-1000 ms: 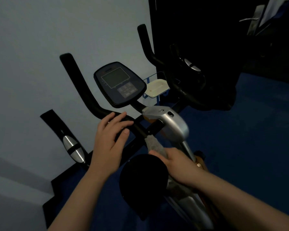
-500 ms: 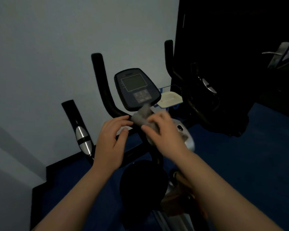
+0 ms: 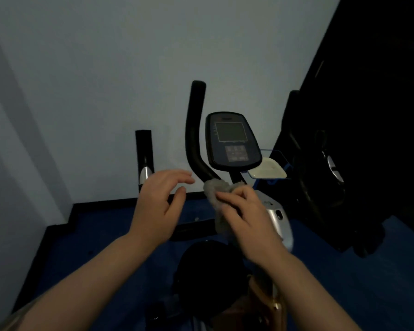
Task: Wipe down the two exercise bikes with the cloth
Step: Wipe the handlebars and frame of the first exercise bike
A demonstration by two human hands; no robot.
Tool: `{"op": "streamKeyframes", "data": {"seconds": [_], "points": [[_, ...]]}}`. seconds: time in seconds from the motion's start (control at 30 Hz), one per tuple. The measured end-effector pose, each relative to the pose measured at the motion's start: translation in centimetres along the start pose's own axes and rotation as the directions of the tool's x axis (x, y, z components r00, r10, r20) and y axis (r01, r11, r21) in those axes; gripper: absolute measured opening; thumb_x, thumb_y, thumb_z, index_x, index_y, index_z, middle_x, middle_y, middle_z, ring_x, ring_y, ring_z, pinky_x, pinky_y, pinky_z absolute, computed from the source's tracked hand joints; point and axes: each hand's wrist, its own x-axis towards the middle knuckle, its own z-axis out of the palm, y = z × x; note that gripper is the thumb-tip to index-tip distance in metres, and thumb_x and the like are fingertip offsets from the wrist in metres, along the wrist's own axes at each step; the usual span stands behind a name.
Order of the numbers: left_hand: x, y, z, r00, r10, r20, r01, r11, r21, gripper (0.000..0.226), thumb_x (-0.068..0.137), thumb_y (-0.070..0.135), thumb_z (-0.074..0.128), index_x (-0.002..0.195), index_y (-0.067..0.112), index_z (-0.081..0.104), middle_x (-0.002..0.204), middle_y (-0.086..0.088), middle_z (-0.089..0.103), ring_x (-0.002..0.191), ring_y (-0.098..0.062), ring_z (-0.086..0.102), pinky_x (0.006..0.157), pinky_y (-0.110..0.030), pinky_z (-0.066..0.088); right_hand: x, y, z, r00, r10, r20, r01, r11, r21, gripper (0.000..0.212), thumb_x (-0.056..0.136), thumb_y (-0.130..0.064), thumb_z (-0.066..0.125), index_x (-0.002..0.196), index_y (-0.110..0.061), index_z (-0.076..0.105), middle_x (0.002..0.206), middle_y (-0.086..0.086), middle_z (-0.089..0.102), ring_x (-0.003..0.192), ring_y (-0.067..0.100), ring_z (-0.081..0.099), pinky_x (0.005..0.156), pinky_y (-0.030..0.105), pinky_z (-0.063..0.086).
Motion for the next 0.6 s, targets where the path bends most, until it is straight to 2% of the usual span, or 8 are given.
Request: {"op": "streamKeyframes", "data": {"seconds": [0.03,0.1,0.17,0.23,0.33,0.43,0.5,0.6], "points": [[-0.2,-0.8,-0.5,1.0,0.02,0.011,-0.021,0.996,0.087,0.025,0.092,0.016,0.046,0.103,0.015,0.068,0.111,0.008,0.066,0.106,-0.005,0.057,0.107,-0.034,0.035,0.1,0.1,-0.4,0.998,-0.004,0.065,0.002,1.0,0.018,0.039,0.095,-0.027,0.055,0.134,-0.027,0.054,0.11,-0.021,0.043,0.104,-0.012,0.045,0.087,0.003,0.037],[-0.7,-2.0,-1.4,1.0,-0.016,0.015,0.013,0.983,0.183,0.027,0.091,0.018,0.045,0.104,0.016,0.069,0.114,0.007,0.066,0.109,-0.008,0.058,0.114,-0.036,0.024,0.4,0.1,-0.6,0.987,-0.045,0.154,0.055,0.996,-0.065,0.047,0.091,-0.025,0.062,0.134,-0.036,0.049,0.121,-0.023,0.048,0.11,-0.012,0.045,0.088,0.001,0.035],[-1.2,-2.7,-1.9,0.998,-0.049,0.05,0.038,0.978,0.204,0.031,0.093,0.021,0.042,0.107,0.017,0.069,0.122,0.007,0.063,0.122,-0.012,0.053,0.117,-0.037,0.017,0.6,-0.2,0.0,0.98,-0.121,0.157,0.159,0.953,-0.259,0.038,0.087,-0.03,0.069,0.124,-0.035,0.06,0.113,-0.016,0.059,0.101,-0.004,0.048,0.085,0.009,0.038],[-1.6,-3.2,-1.8,0.995,-0.033,0.095,0.013,0.978,0.209,0.035,0.096,0.024,0.038,0.109,0.018,0.069,0.126,0.006,0.061,0.131,-0.014,0.046,0.118,-0.045,0.017,0.7,0.0,0.1,0.976,-0.174,0.133,0.214,0.887,-0.408,0.027,0.085,-0.037,0.069,0.112,-0.034,0.069,0.104,-0.018,0.066,0.093,0.001,0.044,0.079,0.017,0.038],[-1.7,-3.4,-1.7,0.993,-0.045,0.112,0.026,0.986,0.164,0.034,0.099,0.023,0.037,0.112,0.017,0.068,0.13,0.007,0.059,0.134,-0.015,0.041,0.114,-0.055,0.022,1.1,-0.2,-0.6,0.976,-0.106,0.189,0.169,0.919,-0.355,0.025,0.086,-0.042,0.067,0.11,-0.038,0.071,0.104,-0.019,0.068,0.094,0.002,0.053,0.077,0.013,0.037],[-1.4,-3.5,-1.5,0.993,-0.044,0.112,0.027,0.988,0.155,0.031,0.098,0.016,0.04,0.112,0.017,0.068,0.129,0.005,0.059,0.134,-0.015,0.041,0.112,-0.056,0.024,2.6,-2.0,1.3,0.941,-0.11,0.319,0.209,0.932,-0.295,0.023,0.087,-0.038,0.067,0.109,-0.031,0.071,0.103,-0.01,0.071,0.095,0.005,0.062,0.085,0.027,0.049],[-1.4,-3.6,-1.5,0.994,-0.045,0.102,0.029,0.988,0.152,0.033,0.098,0.018,0.037,0.112,0.016,0.068,0.129,0.004,0.059,0.134,-0.016,0.041,0.112,-0.056,0.024,3.3,-3.0,2.3,0.922,-0.085,0.377,0.178,0.959,-0.219,0.024,0.088,-0.035,0.068,0.11,-0.027,0.071,0.103,-0.008,0.071,0.094,0.004,0.062,0.086,0.027,0.049],[-1.5,-3.8,-1.6,0.994,-0.043,0.103,0.027,0.988,0.152,0.038,0.098,0.022,0.033,0.114,0.017,0.067,0.13,0.006,0.058,0.135,-0.013,0.04,0.115,-0.054,0.022,3.9,-2.1,1.0,0.907,0.015,0.421,0.111,0.956,-0.272,0.025,0.086,-0.038,0.069,0.11,-0.031,0.071,0.104,-0.01,0.071,0.094,0.001,0.062,0.086,0.024,0.05]]}}
